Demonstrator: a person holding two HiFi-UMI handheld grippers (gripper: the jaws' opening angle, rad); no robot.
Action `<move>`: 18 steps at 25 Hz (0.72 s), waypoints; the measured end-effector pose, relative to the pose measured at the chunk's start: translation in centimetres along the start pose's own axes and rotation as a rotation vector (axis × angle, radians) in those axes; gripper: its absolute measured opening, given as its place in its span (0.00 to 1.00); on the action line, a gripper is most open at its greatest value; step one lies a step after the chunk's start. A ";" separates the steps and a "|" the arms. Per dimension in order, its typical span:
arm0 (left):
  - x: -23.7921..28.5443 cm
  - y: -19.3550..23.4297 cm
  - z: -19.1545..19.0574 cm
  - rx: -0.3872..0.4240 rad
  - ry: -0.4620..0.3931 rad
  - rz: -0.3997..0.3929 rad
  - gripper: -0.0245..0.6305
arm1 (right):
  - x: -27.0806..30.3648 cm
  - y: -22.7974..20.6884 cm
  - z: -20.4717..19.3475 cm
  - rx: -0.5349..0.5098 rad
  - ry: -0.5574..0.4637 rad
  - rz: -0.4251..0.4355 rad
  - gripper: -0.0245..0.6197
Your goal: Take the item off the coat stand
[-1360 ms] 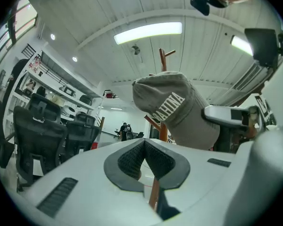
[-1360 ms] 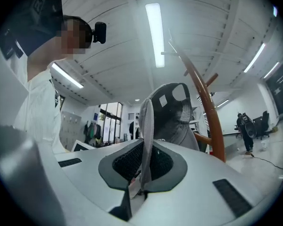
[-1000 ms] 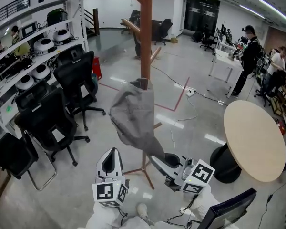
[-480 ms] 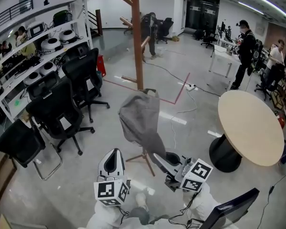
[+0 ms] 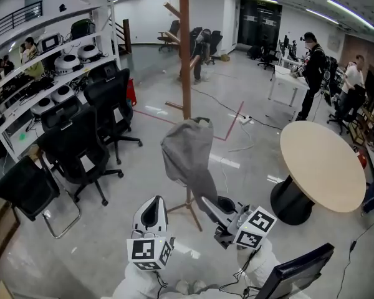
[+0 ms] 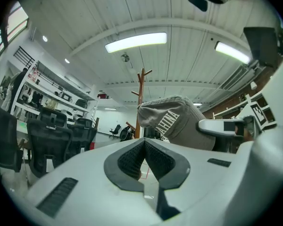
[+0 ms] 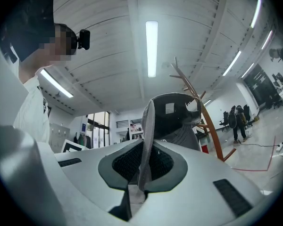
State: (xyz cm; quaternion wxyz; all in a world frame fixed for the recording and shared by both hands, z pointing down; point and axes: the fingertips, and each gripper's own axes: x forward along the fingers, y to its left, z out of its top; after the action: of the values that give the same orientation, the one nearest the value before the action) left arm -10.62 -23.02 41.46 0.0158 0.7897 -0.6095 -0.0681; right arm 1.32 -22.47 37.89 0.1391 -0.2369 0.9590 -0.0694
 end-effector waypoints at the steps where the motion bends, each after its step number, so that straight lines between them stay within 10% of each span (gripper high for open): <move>1: -0.2 0.1 0.2 -0.001 -0.003 -0.006 0.04 | 0.3 0.2 0.1 -0.001 -0.004 -0.002 0.07; 18: 1.3 -0.8 0.0 -0.012 0.000 -0.086 0.04 | 1.8 -0.5 -0.3 -0.043 0.020 -0.046 0.07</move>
State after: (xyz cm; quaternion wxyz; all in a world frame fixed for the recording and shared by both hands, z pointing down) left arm -9.49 -24.03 41.23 0.0174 0.8151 -0.5746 -0.0724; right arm -0.10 -23.79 37.90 0.1228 -0.2611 0.9559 -0.0542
